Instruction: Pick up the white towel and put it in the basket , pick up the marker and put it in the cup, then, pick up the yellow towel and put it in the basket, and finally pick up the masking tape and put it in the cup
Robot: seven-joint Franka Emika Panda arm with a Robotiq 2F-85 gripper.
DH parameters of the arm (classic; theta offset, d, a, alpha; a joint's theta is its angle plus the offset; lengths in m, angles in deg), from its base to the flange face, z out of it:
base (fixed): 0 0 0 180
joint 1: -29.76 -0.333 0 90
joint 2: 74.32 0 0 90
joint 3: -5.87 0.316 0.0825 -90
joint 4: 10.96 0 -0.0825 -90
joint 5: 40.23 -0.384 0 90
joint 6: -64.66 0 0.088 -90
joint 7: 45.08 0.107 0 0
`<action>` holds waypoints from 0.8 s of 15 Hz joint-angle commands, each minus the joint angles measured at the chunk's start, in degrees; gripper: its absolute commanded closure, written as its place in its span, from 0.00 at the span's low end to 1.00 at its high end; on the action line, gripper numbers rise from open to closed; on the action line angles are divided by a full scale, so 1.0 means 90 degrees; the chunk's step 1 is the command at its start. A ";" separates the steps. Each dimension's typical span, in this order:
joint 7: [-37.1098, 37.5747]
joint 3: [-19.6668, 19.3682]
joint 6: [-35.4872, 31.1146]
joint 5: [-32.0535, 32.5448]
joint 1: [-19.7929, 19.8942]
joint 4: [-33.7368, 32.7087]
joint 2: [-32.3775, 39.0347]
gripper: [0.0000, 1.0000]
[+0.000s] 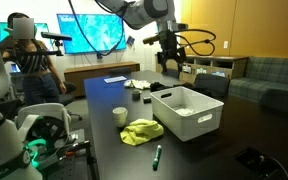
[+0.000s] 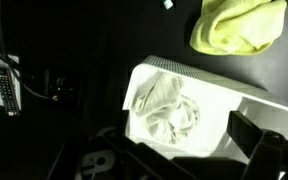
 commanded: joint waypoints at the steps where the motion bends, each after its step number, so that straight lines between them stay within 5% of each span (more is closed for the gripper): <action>1: -0.0473 -0.0129 -0.0932 -0.0179 0.0108 0.1613 -0.0534 0.00; 8: -0.0576 -0.0140 -0.3028 -0.0562 0.0155 0.4327 -0.0674 0.00; 12: -0.0727 -0.0124 -0.3886 -0.0585 0.0111 0.5016 -0.0330 0.00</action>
